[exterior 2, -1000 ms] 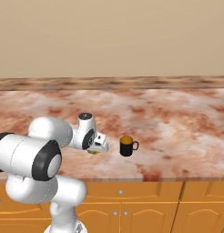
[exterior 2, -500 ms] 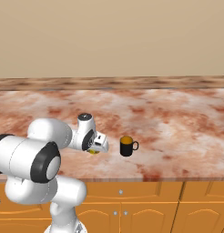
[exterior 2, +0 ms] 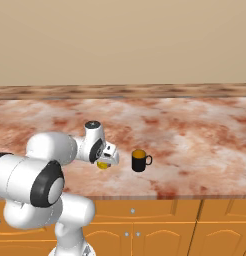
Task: Clear the mugs and bowl far away from the sink.
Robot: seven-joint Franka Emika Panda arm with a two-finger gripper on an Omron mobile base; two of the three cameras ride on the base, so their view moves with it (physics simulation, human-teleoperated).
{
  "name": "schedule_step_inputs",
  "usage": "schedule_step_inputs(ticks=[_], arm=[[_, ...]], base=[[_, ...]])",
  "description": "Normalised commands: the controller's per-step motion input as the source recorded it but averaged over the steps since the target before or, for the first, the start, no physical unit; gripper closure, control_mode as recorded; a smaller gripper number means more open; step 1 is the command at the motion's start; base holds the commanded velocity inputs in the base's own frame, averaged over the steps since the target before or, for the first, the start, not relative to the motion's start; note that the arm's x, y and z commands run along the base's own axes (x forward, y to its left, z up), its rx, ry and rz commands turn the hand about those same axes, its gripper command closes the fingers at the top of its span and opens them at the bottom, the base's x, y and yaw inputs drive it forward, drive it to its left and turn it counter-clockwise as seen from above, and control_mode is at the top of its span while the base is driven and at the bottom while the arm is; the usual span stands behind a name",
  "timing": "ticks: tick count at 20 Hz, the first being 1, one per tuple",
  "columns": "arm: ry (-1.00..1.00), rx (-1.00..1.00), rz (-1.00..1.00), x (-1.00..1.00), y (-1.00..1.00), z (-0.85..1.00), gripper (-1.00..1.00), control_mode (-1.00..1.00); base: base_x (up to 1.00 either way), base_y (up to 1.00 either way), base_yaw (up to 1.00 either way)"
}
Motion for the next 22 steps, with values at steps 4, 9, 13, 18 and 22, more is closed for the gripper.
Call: schedule_step_inputs(ticks=[4, 9, 13, 18, 22], arm=[[-0.01, 0.0, 0.0, -0.16, 0.0, 0.67, -1.0, -1.0], [0.0, 0.0, 0.0, -0.47, 0.0, 0.55, -1.0, -1.0], [0.03, 0.02, 0.0, -1.0, 0.02, 0.41, -1.0, -1.0], [0.0, 0.0, 0.0, -1.0, 0.4, 0.57, -1.0, -1.0], [0.0, -0.05, 0.0, -0.83, 0.69, 0.22, -1.0, -1.0]], base=[[0.0, 0.0, 0.0], [0.0, 0.0, 0.0], [0.0, 0.0, 0.0], [0.0, 0.0, 0.0], [0.0, 0.0, 0.0]])
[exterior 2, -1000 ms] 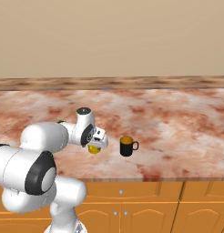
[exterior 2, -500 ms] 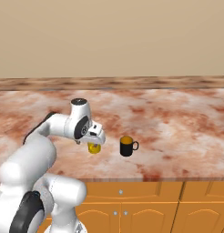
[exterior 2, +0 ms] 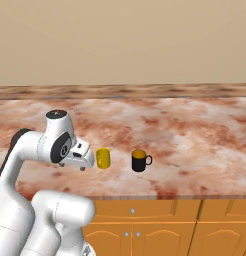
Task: Clear the mugs and bowl far away from the sink.
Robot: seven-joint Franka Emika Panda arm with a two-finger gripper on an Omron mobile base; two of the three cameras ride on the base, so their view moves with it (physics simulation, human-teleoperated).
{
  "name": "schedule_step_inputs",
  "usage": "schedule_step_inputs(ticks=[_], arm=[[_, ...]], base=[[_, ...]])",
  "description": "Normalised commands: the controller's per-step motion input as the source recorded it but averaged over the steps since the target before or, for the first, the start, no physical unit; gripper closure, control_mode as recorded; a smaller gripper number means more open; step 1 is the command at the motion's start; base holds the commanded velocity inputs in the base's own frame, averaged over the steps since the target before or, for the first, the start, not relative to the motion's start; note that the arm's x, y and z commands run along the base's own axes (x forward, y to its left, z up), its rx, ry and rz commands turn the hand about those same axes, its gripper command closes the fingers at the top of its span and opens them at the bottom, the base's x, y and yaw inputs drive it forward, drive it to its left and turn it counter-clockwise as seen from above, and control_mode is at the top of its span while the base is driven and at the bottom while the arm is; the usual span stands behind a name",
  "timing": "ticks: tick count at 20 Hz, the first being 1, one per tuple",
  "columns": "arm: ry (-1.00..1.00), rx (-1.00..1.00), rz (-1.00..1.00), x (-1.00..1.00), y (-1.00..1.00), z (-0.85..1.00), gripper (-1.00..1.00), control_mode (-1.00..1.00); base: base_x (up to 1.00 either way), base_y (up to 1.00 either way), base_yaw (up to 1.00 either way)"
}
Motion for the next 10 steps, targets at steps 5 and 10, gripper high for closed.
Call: schedule_step_inputs(ticks=[5, 10], arm=[[0.06, -0.01, -0.05, -0.08, 0.05, 0.0, -1.0, -1.0], [0.0, 0.0, -0.01, 0.0, 0.0, 0.0, -1.0, -1.0]], base=[[0.0, 0.0, 0.0], [0.0, 0.0, 0.0]])
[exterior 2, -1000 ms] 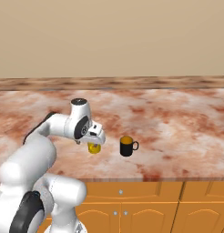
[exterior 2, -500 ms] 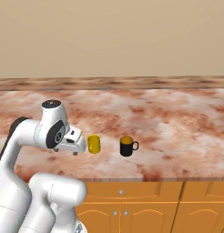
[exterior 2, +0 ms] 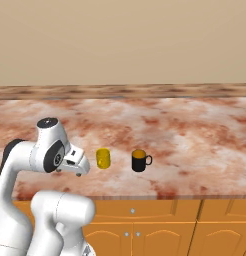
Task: Clear the mugs and bowl far away from the sink.
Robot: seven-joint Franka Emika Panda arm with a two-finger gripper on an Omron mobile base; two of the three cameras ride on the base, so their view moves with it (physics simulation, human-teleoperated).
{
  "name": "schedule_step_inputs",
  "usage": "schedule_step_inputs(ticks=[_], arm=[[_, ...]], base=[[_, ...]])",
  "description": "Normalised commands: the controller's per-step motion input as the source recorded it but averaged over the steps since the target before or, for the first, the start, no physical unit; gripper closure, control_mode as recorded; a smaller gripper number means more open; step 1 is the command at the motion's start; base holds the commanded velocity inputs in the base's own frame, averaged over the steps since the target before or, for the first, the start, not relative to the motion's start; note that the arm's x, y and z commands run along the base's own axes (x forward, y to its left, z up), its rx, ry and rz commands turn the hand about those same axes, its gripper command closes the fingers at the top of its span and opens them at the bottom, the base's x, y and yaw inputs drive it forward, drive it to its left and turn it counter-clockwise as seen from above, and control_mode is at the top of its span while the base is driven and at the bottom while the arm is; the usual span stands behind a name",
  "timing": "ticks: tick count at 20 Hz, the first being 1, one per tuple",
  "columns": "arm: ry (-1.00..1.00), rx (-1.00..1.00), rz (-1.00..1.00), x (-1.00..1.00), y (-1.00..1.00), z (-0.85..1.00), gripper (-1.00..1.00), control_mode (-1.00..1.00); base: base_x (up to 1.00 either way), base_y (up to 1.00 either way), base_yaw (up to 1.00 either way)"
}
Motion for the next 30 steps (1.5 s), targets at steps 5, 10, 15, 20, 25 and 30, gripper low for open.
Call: schedule_step_inputs(ticks=[5, 10, 15, 20, 25, 30], arm=[[0.0, 0.0, 0.0, -0.02, 0.0, 0.0, -1.0, -1.0], [0.0, 0.0, 0.0, -0.04, 0.01, 0.0, -1.0, 1.0], [0.0, 0.0, 0.0, 0.0, 0.0, 0.0, -1.0, 1.0], [0.0, 0.0, 0.0, 0.0, 0.0, 0.0, -1.0, 1.0], [0.0, 0.0, 0.0, 0.0, 0.0, 0.0, -1.0, 1.0], [0.0, 0.0, 0.0, 0.0, 0.0, 0.0, -1.0, 1.0]], base=[[0.0, 0.0, 0.0], [-0.32, 0.2, 0.01], [-0.59, 0.71, 0.25], [-0.51, 0.99, 0.56], [-0.2, 0.89, 0.91], [-0.16, 0.81, 0.94]])
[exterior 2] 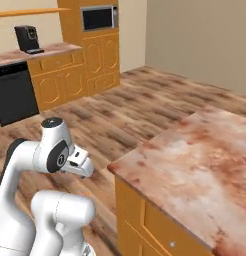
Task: Clear the mugs and bowl far away from the sink.
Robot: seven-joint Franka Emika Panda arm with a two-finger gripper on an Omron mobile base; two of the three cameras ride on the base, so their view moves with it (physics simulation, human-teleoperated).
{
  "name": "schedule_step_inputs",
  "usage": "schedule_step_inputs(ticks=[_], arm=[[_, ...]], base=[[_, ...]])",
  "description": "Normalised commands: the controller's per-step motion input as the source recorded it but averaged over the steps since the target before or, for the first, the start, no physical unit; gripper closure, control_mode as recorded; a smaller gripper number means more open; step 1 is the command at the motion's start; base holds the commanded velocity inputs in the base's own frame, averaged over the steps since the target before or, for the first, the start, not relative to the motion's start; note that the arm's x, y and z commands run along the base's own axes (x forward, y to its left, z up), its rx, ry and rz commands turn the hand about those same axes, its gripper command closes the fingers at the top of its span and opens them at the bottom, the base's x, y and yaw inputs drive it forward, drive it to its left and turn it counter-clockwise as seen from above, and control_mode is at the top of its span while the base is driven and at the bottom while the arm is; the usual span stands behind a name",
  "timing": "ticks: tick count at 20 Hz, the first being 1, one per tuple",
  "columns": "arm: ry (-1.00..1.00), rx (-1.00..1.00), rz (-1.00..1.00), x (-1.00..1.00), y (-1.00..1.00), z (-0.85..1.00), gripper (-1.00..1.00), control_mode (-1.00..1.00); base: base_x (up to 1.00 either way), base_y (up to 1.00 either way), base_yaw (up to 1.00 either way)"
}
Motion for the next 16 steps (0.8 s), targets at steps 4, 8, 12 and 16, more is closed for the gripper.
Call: schedule_step_inputs(ticks=[4, 8, 12, 16], arm=[[0.0, 0.0, 0.0, 0.0, 0.0, 0.0, -1.0, 1.0], [0.0, 0.0, 0.0, 0.0, 0.0, 0.0, -1.0, 1.0], [0.0, 0.0, 0.0, 0.0, 0.0, 0.0, -1.0, 1.0], [0.0, 0.0, 0.0, 0.0, 0.0, 0.0, -1.0, 1.0]], base=[[-0.01, 0.82, 0.91], [0.0, 1.0, 0.77], [0.1, 1.0, 0.7], [0.58, 0.79, 0.59]])
